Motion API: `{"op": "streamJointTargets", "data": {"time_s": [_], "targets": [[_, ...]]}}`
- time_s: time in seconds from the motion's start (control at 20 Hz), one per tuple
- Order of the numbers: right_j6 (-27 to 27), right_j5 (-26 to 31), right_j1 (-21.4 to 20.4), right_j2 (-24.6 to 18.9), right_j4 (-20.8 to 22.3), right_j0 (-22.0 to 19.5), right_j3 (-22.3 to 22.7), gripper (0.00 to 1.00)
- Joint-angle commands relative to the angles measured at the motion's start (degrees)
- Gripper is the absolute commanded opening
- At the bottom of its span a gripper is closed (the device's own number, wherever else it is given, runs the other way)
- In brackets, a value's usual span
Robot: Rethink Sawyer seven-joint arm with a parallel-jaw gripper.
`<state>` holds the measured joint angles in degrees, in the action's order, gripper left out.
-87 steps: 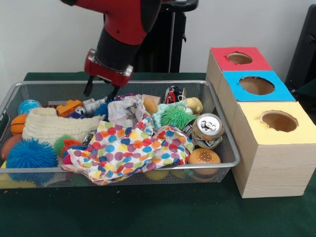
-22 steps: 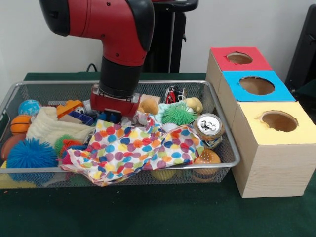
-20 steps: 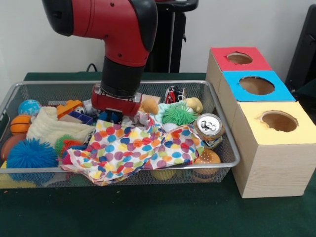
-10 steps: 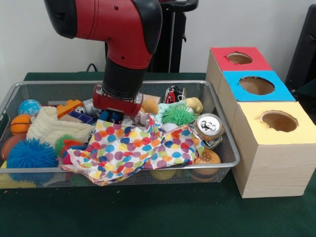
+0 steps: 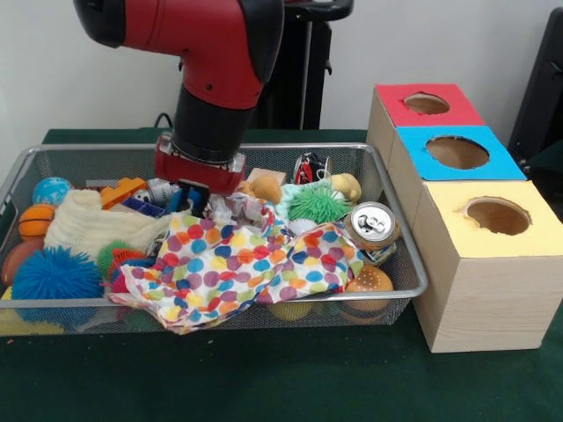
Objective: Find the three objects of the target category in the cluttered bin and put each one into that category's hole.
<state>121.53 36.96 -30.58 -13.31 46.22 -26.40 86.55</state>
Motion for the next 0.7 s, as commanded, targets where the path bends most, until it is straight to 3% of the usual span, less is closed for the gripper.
{"op": "streamJointTargets", "data": {"time_s": [0.05, 0.35, 0.7], "targets": [[-22.2, 9.3, -4.3, -5.9, -3.3, -7.2, -0.1, 0.00], [-28.6, 17.6, -3.3, -9.9, -5.7, -11.2, -5.3, 0.00], [-31.5, 19.4, -2.8, -12.1, -4.6, -13.5, -6.0, 0.00]]}}
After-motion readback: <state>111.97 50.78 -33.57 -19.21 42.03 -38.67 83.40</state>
